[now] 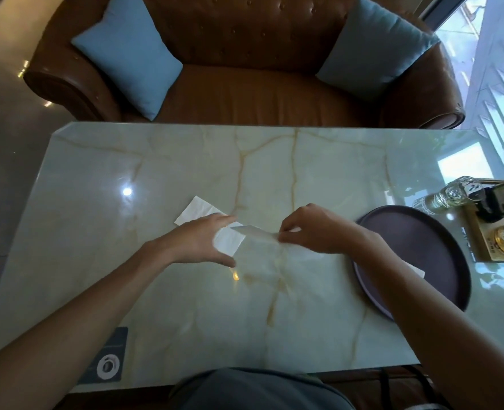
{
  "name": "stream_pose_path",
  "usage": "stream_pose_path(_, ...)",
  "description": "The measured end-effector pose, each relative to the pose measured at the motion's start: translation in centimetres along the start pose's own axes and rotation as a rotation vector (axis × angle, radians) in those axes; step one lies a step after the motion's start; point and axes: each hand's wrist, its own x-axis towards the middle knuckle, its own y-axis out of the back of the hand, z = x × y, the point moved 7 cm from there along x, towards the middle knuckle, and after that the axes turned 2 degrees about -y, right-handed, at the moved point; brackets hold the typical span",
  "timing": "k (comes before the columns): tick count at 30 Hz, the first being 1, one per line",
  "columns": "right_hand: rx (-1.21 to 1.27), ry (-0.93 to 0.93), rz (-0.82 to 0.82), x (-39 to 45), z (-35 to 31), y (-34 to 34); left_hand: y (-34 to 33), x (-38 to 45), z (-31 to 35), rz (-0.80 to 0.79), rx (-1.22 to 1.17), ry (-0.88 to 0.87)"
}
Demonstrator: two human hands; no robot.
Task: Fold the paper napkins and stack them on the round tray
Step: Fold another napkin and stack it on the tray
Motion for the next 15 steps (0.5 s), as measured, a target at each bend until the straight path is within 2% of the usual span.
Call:
stream_pose_path(3,-0.011,-0.011,-0.05,-0.2,-1.1,-0.5,-0.7,2.2,5.0,0.029,-0.064,-0.185)
stream_pose_path(9,0.072,-0.011,-0.033,-0.6,-0.1,0.7,-1.7,3.9,7.3,0.012,-0.175,-0.236)
stream_pose_path(12,0.275,-0.064,0.147,-1.1,2.5,1.5,-2.5,3.7,7.2,-0.004,-0.358,-0.212)
stream_pose_path(15,0.643,-0.266,0.399,-2.8,6.5,1.2,-2.7,3.0,7.3,-0.006,-0.562,-0.196)
